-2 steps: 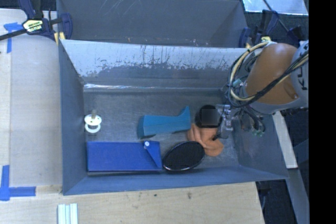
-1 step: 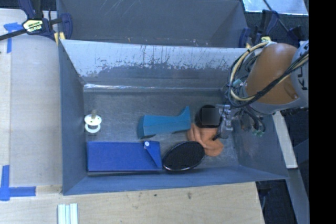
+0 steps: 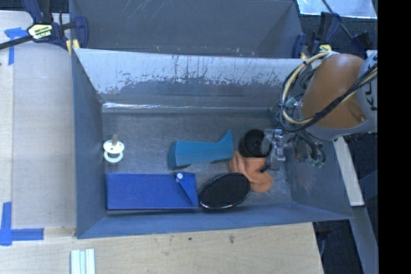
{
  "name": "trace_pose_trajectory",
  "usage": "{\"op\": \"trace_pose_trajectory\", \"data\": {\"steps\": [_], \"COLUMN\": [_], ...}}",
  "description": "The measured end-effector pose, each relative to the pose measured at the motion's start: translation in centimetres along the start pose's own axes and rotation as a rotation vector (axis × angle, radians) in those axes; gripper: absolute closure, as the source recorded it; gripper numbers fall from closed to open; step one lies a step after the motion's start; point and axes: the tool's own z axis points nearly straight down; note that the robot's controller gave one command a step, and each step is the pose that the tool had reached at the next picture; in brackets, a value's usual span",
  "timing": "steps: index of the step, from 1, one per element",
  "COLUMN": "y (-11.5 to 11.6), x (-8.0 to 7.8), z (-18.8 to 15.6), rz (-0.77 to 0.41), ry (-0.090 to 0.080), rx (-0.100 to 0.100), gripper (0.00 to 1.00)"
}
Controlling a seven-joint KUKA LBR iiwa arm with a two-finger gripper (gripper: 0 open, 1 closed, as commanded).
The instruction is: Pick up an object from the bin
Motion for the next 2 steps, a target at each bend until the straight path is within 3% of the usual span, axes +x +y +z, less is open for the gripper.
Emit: {"op": "trace_pose_trajectory", "data": {"steps": [1, 2], "y": [-1.99, -1.99], "x": [-0.81, -0.81], "z": [0.63, 0.63], "rz": [0.086, 0.086], "ry": [0.002, 0.002], "rx": [-0.005, -0.004], "gripper": [1.00, 1.00]}}
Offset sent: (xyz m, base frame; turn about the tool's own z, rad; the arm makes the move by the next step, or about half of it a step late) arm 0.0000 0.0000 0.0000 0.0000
